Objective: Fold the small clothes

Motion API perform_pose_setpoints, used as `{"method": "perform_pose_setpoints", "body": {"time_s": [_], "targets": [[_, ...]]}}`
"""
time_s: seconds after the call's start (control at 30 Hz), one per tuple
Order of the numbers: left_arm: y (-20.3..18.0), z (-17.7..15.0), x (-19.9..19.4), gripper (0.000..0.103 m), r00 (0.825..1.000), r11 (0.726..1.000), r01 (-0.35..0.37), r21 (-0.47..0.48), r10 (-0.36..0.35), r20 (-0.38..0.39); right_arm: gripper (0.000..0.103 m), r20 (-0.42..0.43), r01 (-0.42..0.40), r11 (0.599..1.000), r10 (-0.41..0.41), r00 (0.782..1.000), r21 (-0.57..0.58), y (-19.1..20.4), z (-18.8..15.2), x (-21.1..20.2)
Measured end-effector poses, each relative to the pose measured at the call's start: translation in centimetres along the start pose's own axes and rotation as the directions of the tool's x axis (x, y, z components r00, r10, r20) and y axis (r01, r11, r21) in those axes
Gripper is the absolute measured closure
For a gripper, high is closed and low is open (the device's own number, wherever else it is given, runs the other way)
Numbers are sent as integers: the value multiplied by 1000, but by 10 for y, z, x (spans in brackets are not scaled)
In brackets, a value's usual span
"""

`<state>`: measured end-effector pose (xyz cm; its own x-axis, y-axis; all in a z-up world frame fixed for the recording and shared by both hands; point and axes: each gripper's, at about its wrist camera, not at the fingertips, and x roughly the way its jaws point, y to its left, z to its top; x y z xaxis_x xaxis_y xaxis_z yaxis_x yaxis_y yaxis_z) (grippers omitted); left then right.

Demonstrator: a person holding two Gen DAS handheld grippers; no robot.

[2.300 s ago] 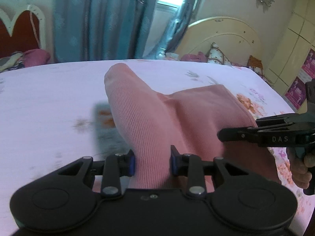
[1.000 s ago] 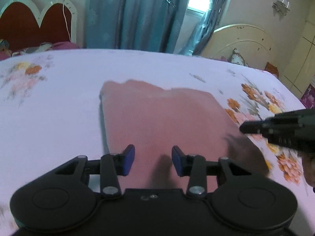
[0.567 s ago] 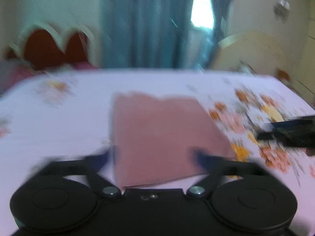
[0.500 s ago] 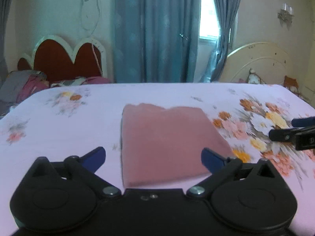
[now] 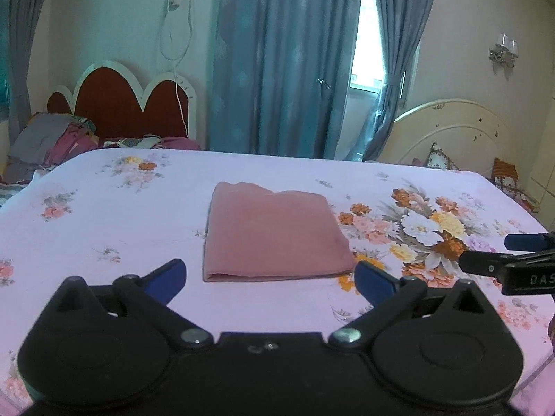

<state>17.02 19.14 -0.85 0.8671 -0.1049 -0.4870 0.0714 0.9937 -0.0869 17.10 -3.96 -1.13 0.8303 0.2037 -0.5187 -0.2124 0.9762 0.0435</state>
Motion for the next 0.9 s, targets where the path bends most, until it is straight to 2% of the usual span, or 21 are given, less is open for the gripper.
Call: {"method": "perform_pose_setpoints", "body": {"time_s": [0.07,0.23,0.9], "targets": [[0,-1,-4,0,1000,1000,0,-4,0,5,0,7,8,1000,-8,1000,7,-2,-8,-20],[-5,-1,-14,0,1000,1000,8,6,-8,23,0,19,13,1000,-14,1000,23,-5,-10,-34],[-8,-2,-22,0,999,1000,15,27,-16,41,0,39,30,999,-31,999,19,-13,-7,-47]]}}
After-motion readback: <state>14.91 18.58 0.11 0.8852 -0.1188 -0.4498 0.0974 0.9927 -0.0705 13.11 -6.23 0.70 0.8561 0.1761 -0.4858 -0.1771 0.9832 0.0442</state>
